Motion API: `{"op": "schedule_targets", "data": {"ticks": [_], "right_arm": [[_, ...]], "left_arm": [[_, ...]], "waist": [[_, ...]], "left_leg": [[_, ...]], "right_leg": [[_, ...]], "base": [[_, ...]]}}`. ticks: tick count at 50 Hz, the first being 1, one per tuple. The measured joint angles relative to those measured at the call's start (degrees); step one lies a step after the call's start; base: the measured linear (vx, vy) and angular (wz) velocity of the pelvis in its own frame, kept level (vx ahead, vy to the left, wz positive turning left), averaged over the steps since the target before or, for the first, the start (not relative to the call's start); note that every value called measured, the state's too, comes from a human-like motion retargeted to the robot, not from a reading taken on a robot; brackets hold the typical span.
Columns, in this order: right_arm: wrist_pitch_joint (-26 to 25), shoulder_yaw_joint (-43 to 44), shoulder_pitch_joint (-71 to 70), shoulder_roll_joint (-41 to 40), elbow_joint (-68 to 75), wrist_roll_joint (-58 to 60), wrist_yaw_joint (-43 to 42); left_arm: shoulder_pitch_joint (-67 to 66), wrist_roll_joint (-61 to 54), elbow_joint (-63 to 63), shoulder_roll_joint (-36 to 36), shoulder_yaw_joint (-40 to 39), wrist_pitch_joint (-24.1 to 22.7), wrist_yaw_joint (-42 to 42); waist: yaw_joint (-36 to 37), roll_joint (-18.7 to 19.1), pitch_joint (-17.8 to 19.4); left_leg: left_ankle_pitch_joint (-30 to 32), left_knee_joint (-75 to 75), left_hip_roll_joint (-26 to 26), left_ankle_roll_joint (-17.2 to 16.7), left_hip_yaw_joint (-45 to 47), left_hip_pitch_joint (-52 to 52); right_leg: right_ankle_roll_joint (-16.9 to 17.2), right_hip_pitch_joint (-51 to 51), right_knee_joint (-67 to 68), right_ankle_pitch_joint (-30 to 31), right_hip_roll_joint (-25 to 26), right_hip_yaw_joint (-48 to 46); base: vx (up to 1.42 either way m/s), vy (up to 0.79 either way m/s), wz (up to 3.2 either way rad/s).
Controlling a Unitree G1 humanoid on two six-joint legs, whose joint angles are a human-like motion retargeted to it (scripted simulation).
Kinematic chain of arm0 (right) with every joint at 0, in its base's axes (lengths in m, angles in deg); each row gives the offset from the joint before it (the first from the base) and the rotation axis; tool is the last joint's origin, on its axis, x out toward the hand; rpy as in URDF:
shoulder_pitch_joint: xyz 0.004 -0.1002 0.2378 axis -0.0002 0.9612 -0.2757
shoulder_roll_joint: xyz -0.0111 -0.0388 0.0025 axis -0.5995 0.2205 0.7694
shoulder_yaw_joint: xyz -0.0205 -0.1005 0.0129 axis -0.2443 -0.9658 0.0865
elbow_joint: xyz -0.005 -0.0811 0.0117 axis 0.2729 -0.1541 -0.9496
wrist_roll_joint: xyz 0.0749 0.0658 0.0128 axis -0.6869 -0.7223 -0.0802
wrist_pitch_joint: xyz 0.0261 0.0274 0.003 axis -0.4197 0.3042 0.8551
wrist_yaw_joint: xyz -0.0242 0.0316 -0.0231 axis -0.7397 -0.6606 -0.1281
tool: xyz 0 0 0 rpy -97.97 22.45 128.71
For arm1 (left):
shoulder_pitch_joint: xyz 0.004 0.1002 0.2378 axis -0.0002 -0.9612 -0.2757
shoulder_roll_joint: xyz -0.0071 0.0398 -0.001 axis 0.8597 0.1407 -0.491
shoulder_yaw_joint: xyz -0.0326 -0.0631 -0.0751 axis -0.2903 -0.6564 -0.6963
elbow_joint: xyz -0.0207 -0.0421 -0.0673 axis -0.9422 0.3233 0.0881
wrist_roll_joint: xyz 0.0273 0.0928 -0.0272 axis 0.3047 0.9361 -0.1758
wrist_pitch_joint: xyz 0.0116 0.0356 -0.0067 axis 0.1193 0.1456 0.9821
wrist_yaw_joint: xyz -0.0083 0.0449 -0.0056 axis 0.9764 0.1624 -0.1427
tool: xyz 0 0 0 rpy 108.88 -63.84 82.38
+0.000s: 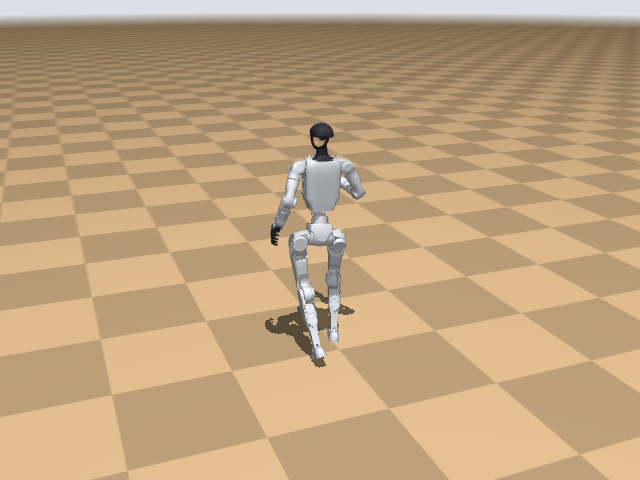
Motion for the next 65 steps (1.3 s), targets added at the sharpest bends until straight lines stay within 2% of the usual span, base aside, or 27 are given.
{"op": "schedule_targets", "data": {"ticks": [2, 3, 4, 6, 9, 15, 17, 20, 24, 29, 32, 33, 35, 38, 40, 42, 43, 46, 48, 50, 52, 55, 58, 60, 62, 65], "right_arm": [[-0.08, 0.22, 1.18, 0.64, 2.13, -0.75, 0.11], [0.17, 0.69, 1.56, 1.05, 3.57, -1.41, 0.22], [0.14, 0.96, 2.54, 1.25, 4.53, -1.70, 0.27], [-0.16, 1.52, 4.98, 1.44, 6.04, -1.93, 0.30], [-0.37, 3.41, 8.21, 1.48, 8.83, -2.69, 0.65], [-1.56, 5.34, 14.10, 0.23, 14.23, -2.85, 1.39], [-1.93, 5.83, 15.37, -0.26, 16.13, -2.93, 1.93], [-2.46, 6.30, 16.50, -1.10, 19.05, -2.97, 3.19], [-3.25, 6.72, 16.54, -1.91, 22.21, -2.80, 5.59], [-3.64, 7.31, 15.39, -1.87, 22.97, -1.55, 7.79], [-3.60, 7.26, 14.04, -1.57, 22.75, -0.21, 8.37], [-3.61, 7.13, 12.97, -1.50, 22.85, 0.26, 8.46], [-3.51, 6.51, 12.40, -1.20, 22.54, 0.95, 8.55], [-3.62, 5.18, 10.60, -1.33, 22.31, 1.35, 8.73], [-3.79, 4.14, 9.39, -1.67, 22.26, 1.31, 8.93], [-3.85, 2.92, 9.41, -2.02, 22.31, 1.38, 9.08], [-4.01, 2.49, 8.68, -2.28, 22.83, 1.27, 8.99], [-4.47, 0.99, 8.74, -2.58, 24.05, 1.50, 8.70], [-4.83, 0.21, 8.54, -2.76, 25.26, 1.87, 8.18], [-5.11, -0.48, 8.35, -2.91, 26.74, 2.35, 7.46], [-5.35, -0.69, 8.46, -2.95, 28.46, 2.77, 6.64], [-5.71, -0.91, 9.23, -2.95, 31.19, 3.13, 5.69], [-6.00, -1.14, 10.53, -2.82, 33.92, 3.46, 5.17], [-5.68, -1.11, 10.70, -2.47, 36.54, 3.65, 4.70], [-5.85, -1.30, 11.97, -2.67, 38.26, 4.07, 4.24], [-5.95, -1.60, 12.56, -2.81, 42.04, 4.87, 3.24]], "left_arm": [[1.04, -0.20, -0.46, 0.46, 0.14, -0.08, 0.45], [2.09, -0.48, -0.49, 0.88, 0.22, 0.04, 0.54], [2.52, -0.53, -0.53, 0.97, 0.27, 0.08, 0.69], [2.81, -0.67, -0.50, 0.86, 0.31, 0.16, 0.93], [3.93, -1.61, 0.19, 1.45, 0.84, 0.33, 0.56], [4.95, -2.92, -0.35, 1.92, 1.93, -0.27, -0.22], [5.80, -3.60, -0.80, 2.52, 1.97, -0.56, -0.41], [6.93, -4.28, -1.27, 3.46, 1.50, -0.73, -0.15], [7.74, -4.58, -0.90, 4.10, 0.09, -0.13, 0.18], [8.15, -3.88, 0.46, 3.88, -1.70, 1.15, -0.14], [8.68, -2.88, 1.71, 3.65, -2.47, 1.60, -0.30], [9.43, -2.40, 2.40, 3.68, -2.80, 1.67, -0.34], [9.43, -1.57, 3.08, 3.26, -2.80, 1.76, -0.13], [10.47, -0.24, 4.65, 3.11, -2.86, 1.86, 0.37], [11.71, 0.52, 6.10, 2.93, -2.74, 1.91, 0.64], [12.06, 1.00, 6.85, 2.35, -2.33, 2.08, 0.88], [13.19, 1.34, 7.67, 2.37, -2.19, 2.13, 1.03], [13.79, 2.45, 8.49, 1.72, -1.33, 2.25, 1.29], [14.35, 3.40, 8.93, 1.43, -0.75, 2.32, 1.45], [14.78, 4.38, 9.30, 1.18, -0.29, 2.38, 1.46], [14.99, 5.32, 9.38, 1.14, 0.27, 2.48, 1.40], [14.56, 6.55, 9.21, 1.21, 0.74, 2.76, 1.19], [13.63, 7.46, 8.95, 1.51, 1.05, 3.18, 1.14], [13.64, 7.78, 9.02, 1.87, 1.21, 3.51, 1.19], [13.05, 8.11, 9.45, 1.89, 1.39, 3.53, 1.94], [13.17, 8.65, 10.73, 2.01, 1.39, 3.18, 3.45]], "waist": [[-0.16, 1.56, -0.01], [0.26, 3.89, -0.58], [0.25, 4.96, -0.63], [-0.32, 5.73, -0.41], [-1.55, 6.18, -1.89], [-5.37, 6.11, -0.21], [-6.97, 5.44, 0.34], [-8.99, 4.23, 0.92], [-11.27, 1.98, 1.36], [-12.58, -2.09, 0.63], [-12.12, -4.52, -0.30], [-11.28, -4.73, -0.02], [-10.53, -6.85, -0.60], [-8.22, -7.36, -0.87], [-6.21, -6.02, -1.23], [-5.43, -6.48, -1.19], [-4.32, -4.85, -1.79], [-3.64, -4.47, -0.88], [-3.25, -3.84, -0.20], [-2.28, -2.57, 0.46], [-1.89, -0.55, 0.67], [-0.91, 2.97, 0.65], [0.52, 6.53, 0.40], [2.95, 10.46, 0.97], [2.89, 12.41, 0.79], [1.35, 13.41, 1.10]], "left_leg": [[-2.27, 5.49, 3.24, -0.38, 1.49, -1.93], [-3.94, 8.17, 6.92, -0.91, 1.89, -3.43], [-4.79, 10.16, 8.76, -1.09, 2.58, -4.30], [-6.02, 12.65, 10.38, -0.94, 4.07, -5.37], [-6.08, 8.29, 11.58, -0.14, 6.25, -5.83], [-12.41, 6.66, 12.53, 3.12, 13.14, -7.98], [-13.70, 4.48, 11.84, 4.17, 15.26, -8.49], [-14.31, 1.07, 10.17, 5.27, 17.34, -9.59], [-13.39, -2.41, 6.47, 6.68, 17.36, -10.45], [-11.02, -6.09, 0.84, 8.90, 16.39, -11.63], [-8.13, -10.71, -2.04, 9.97, 16.09, -11.45], [-5.15, -17.06, -2.73, 10.19, 15.53, -8.60], [-2.60, -19.60, -4.63, 10.72, 15.96, -8.69], [0.01, -22.14, -3.81, 10.69, 16.09, -9.11], [0.20, -20.50, -0.77, 10.20, 16.19, -11.54], [0.90, -17.30, -0.07, 10.04, 16.69, -14.67], [-0.53, -13.33, 3.08, 9.53, 16.39, -18.08], [-0.37, -6.18, 5.18, 8.96, 16.32, -23.64], [-0.67, -0.84, 6.57, 7.38, 14.55, -27.94], [-2.12, 5.71, 7.80, 3.19, 8.91, -32.94], [-5.36, 15.13, 11.37, 2.62, 8.21, -37.26], [-11.26, 31.82, 18.75, 4.29, 8.90, -41.61], [-15.62, 45.14, 26.01, 6.17, 8.18, -41.54], [-17.96, 49.78, 31.95, 5.63, 6.01, -38.51], [-19.12, 50.00, 33.70, 5.22, 5.36, -35.41], [-20.49, 42.54, 32.12, 3.68, 5.93, -28.90]], "right_leg": [[-0.03, 1.50, -2.65, 1.36, 1.77, -2.05], [-0.34, 4.14, -9.04, 4.41, 5.18, -4.29], [-0.36, 4.65, -10.47, 5.74, 6.43, -5.23], [-0.09, 3.55, -9.01, 6.73, 6.77, -5.76], [0.48, 3.79, -15.94, 11.99, 7.97, -6.58], [1.47, -2.81, -11.09, 14.79, 6.28, -6.19], [2.72, -5.61, -9.41, 16.06, 5.53, -4.65], [3.18, -9.54, -4.83, 12.63, 4.42, -1.62], [0.95, -12.45, 11.21, 4.99, 0.38, 0.88], [-1.26, -9.42, 29.67, -2.94, -6.24, 3.61], [-0.72, -4.48, 32.76, -4.96, -8.71, 4.54], [-0.39, -1.93, 31.48, -5.15, -8.27, 4.35], [0.55, 1.19, 29.11, -6.00, -9.46, 5.38], [1.37, 6.27, 19.44, -7.93, -6.69, 5.32], [0.80, 9.24, 10.28, -9.01, -2.74, 4.33], [0.19, 9.53, 6.33, -10.26, -2.65, 3.96], [-0.57, 10.56, 0.67, -8.73, 0.29, 2.51], [-1.21, 9.60, -1.68, -8.81, 0.90, 1.40], [-1.48, 8.52, -2.70, -8.82, 1.82, 0.89], [-1.71, 7.19, -3.60, -8.19, 3.88, 0.79], [-1.92, 6.01, -4.71, -7.22, 6.16, -0.34], [-2.39, 4.42, -6.00, -5.47, 10.28, -1.37], [-3.47, 3.10, -7.50, -3.41, 14.79, -1.35], [-4.28, 8.94, -20.89, 3.57, 21.26, -0.40], [-4.49, 7.40, -20.82, 4.66, 22.96, -0.36], [-3.96, 8.54, -25.81, 7.76, 23.28, 0.78]], "base": [[-0.01, 0.01, 0.09], [-0.06, 0.01, -0.18], [-0.14, 0.01, -0.18], [-0.22, 0.01, 0.02], [-0.23, 0.01, 0.05], [-0.40, 0.03, 0.03], [-0.42, 0.05, 0.16], [-0.40, 0.06, 0.11], [-0.32, 0.05, 0.23], [-0.25, 0.05, 0.25], [-0.21, 0.04, -0.05], [-0.19, 0.03, -0.33], [-0.23, 0.00, -0.30], [-0.23, -0.02, -0.44], [-0.27, -0.04, -0.53], [-0.32, -0.05, -0.47], [-0.31, -0.06, -0.55], [-0.40, -0.06, -0.22], [-0.41, -0.06, -0.26], [-0.40, -0.05, -0.55], [-0.36, -0.05, -0.37], [-0.30, -0.03, -0.52], [-0.24, -0.01, -0.88], [-0.17, 0.02, -1.36], [-0.19, 0.05, -0.83], [-0.17, 0.10, -0.38]]}}
